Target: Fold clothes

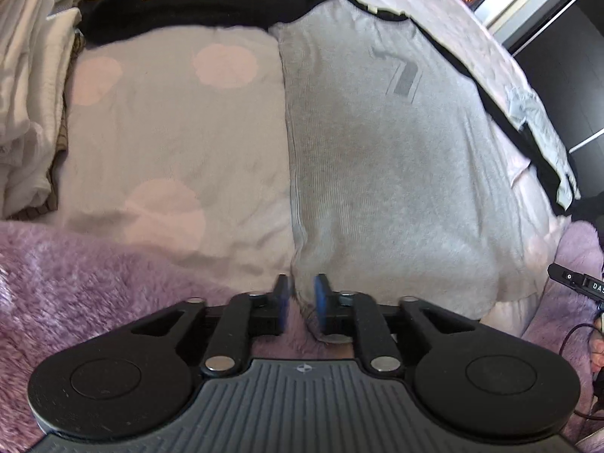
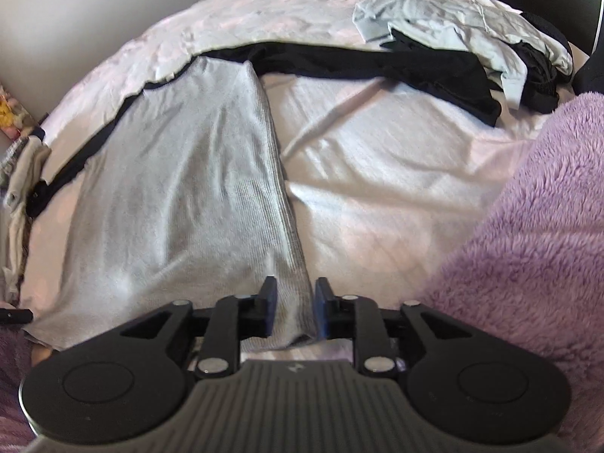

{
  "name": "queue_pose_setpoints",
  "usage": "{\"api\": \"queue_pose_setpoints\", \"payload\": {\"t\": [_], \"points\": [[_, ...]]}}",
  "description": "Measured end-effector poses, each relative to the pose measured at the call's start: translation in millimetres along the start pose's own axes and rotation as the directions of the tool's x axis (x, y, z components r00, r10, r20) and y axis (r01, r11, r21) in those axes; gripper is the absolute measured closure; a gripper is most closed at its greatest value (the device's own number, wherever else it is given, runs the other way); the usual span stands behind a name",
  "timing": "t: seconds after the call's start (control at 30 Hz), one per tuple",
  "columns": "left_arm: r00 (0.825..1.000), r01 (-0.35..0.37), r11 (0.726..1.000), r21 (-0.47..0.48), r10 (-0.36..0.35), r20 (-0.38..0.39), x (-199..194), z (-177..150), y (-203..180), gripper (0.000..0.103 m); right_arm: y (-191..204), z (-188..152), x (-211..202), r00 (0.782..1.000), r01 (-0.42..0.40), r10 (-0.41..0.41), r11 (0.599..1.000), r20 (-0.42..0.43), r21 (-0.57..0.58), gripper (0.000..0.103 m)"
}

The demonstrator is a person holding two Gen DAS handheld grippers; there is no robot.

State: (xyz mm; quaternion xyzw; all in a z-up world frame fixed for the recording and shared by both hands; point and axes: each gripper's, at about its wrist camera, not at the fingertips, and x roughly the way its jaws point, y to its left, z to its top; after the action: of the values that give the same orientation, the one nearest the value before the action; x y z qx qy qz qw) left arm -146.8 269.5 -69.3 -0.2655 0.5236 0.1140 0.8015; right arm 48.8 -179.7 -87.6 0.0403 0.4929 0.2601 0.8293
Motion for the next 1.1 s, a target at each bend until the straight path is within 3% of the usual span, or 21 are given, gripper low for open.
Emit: {"api": "queue_pose_setpoints", "payload": {"t": [0.17, 0.37, 0.63, 0.73, 1.0, 1.07, 1.1], "points": [[0.997, -0.019, 1.000, -0.013, 0.020, 0.078, -11.5, 19.2, 1.6, 0.080, -24.3, 24.8, -13.0, 0.990, -0.029, 0.013, 0.993, 0.139, 0.116, 0.067], [0.990, -0.067, 0.998, -0.009, 0.068, 0.121, -7.5, 48.5, -0.7, 0.078, -72.7, 66.9, -15.9, 0.959, 0.081, -0.136, 0.973, 0.251, 0.218, 0.067], [0.991, -0.088, 0.996, 0.012, 0.086, 0.101, 21.0, 79.0, -12.5, 0.073, -114.9, 120.3, 26.4, 0.956, 0.125, -0.189, 0.955, 0.226, 0.270, 0.066], [0.990, -0.108, 0.994, 0.013, 0.106, 0.088, 34.5, 87.8, -16.5, 0.071, -119.2, 135.6, 48.0, 0.955, 0.136, -0.201, 0.951, 0.220, 0.278, 0.057], [0.992, -0.115, 0.993, -0.022, 0.115, 0.041, 60.5, 97.9, -13.9, 0.067, -129.9, 151.1, 98.7, 0.955, 0.198, -0.248, 0.941, 0.163, 0.273, 0.057], [0.992, -0.118, 0.993, -0.027, 0.118, 0.032, 64.3, 98.5, -12.7, 0.067, -132.2, 149.9, 100.9, 0.952, 0.204, -0.256, 0.939, 0.168, 0.278, 0.062], [0.992, -0.118, 0.993, -0.028, 0.119, 0.030, 65.7, 98.9, -12.1, 0.067, -135.5, 149.1, 98.0, 0.952, 0.197, -0.256, 0.934, 0.171, 0.299, 0.073]]}}
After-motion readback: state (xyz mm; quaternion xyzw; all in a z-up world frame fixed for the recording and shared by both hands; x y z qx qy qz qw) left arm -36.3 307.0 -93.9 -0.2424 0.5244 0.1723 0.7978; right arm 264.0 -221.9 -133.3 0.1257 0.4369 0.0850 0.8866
